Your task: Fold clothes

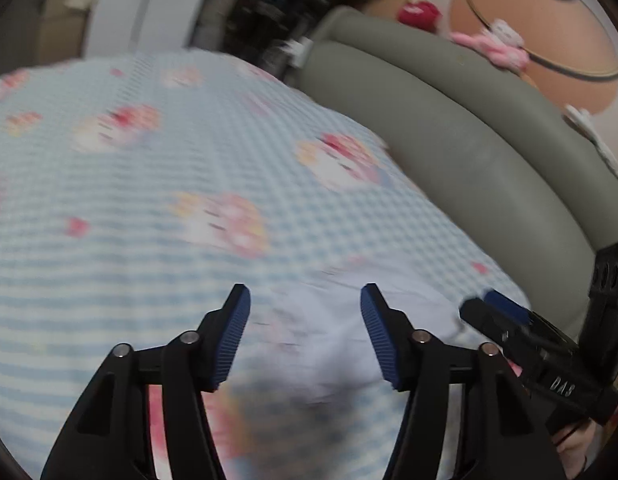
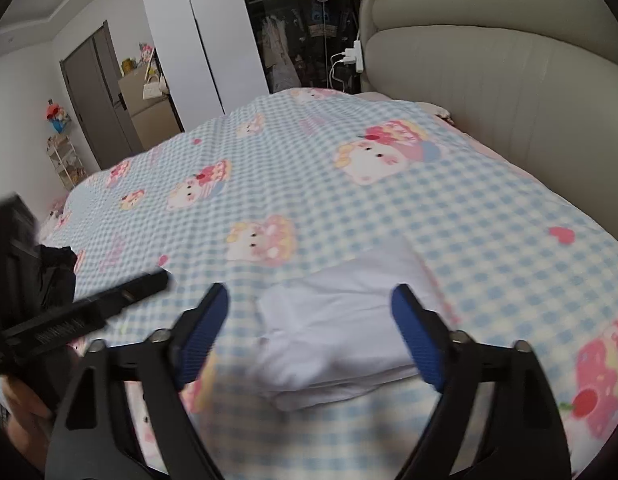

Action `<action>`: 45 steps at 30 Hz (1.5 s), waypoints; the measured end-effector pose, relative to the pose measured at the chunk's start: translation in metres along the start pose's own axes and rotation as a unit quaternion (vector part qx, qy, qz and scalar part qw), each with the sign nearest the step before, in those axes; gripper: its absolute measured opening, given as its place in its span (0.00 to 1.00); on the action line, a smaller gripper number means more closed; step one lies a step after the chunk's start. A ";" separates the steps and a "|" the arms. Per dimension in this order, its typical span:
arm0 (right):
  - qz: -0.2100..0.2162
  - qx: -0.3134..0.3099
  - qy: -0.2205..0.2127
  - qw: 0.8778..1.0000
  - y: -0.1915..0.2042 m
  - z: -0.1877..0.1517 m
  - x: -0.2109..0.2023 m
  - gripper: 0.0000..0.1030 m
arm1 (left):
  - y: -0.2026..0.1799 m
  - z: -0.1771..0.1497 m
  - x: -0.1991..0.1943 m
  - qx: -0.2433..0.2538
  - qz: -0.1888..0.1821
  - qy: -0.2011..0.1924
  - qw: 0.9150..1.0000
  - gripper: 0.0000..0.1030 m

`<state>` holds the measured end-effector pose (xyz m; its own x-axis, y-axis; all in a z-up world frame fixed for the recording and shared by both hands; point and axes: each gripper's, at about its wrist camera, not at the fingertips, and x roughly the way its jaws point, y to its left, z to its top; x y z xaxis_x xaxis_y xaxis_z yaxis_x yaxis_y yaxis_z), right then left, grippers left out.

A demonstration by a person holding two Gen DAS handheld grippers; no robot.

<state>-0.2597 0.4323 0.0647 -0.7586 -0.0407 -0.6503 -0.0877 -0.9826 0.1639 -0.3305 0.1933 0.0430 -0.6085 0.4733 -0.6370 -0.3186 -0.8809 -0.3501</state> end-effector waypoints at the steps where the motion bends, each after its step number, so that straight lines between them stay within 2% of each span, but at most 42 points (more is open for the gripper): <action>1: -0.007 -0.004 0.009 1.000 0.015 -0.001 0.003 0.92 | 0.010 0.004 -0.013 0.002 0.028 -0.004 1.000 0.63; 6: 0.019 -0.012 0.052 0.998 0.083 -0.020 0.021 0.93 | 0.067 0.003 -0.073 0.004 0.135 -0.017 0.991 0.65; 10: 0.039 -0.031 0.061 0.997 0.138 -0.042 0.017 0.93 | 0.113 -0.013 -0.123 -0.007 0.177 -0.015 0.984 0.65; 14: 0.053 -0.059 0.060 0.995 0.183 -0.062 -0.003 0.95 | 0.143 -0.034 -0.155 -0.031 0.198 -0.013 0.980 0.66; 15: 0.053 -0.065 0.059 0.995 0.191 -0.067 -0.009 0.99 | 0.147 -0.040 -0.160 -0.036 0.201 -0.013 0.979 0.67; 19: 0.049 -0.092 0.048 0.993 0.220 -0.087 -0.040 0.99 | 0.153 -0.068 -0.186 -0.045 0.212 -0.014 0.976 0.71; 24: 0.033 -0.112 0.043 0.992 0.241 -0.126 -0.085 0.99 | 0.137 -0.107 -0.228 -0.031 0.209 -0.022 0.977 0.76; 29: 0.020 -0.111 0.049 0.992 0.241 -0.171 -0.115 0.99 | 0.119 -0.160 -0.260 -0.021 0.225 -0.019 0.974 0.82; 33: 0.015 -0.099 0.058 0.993 0.234 -0.212 -0.133 0.99 | 0.113 -0.206 -0.275 -0.044 0.223 -0.016 0.974 0.82; 36: 0.020 -0.095 0.081 0.992 0.230 -0.234 -0.137 0.99 | 0.111 -0.237 -0.279 -0.061 0.221 -0.010 0.973 0.82; 39: 0.017 -0.105 0.093 0.990 0.232 -0.246 -0.138 0.99 | 0.111 -0.253 -0.279 -0.071 0.207 -0.006 0.976 0.82; 42: 0.013 -0.109 0.091 0.990 0.234 -0.254 -0.139 0.99 | 0.108 -0.261 -0.276 -0.074 0.219 -0.008 0.973 0.82; 45: 0.014 -0.108 0.095 0.989 0.233 -0.257 -0.139 0.99 | 0.104 -0.261 -0.275 -0.069 0.214 -0.007 0.974 0.82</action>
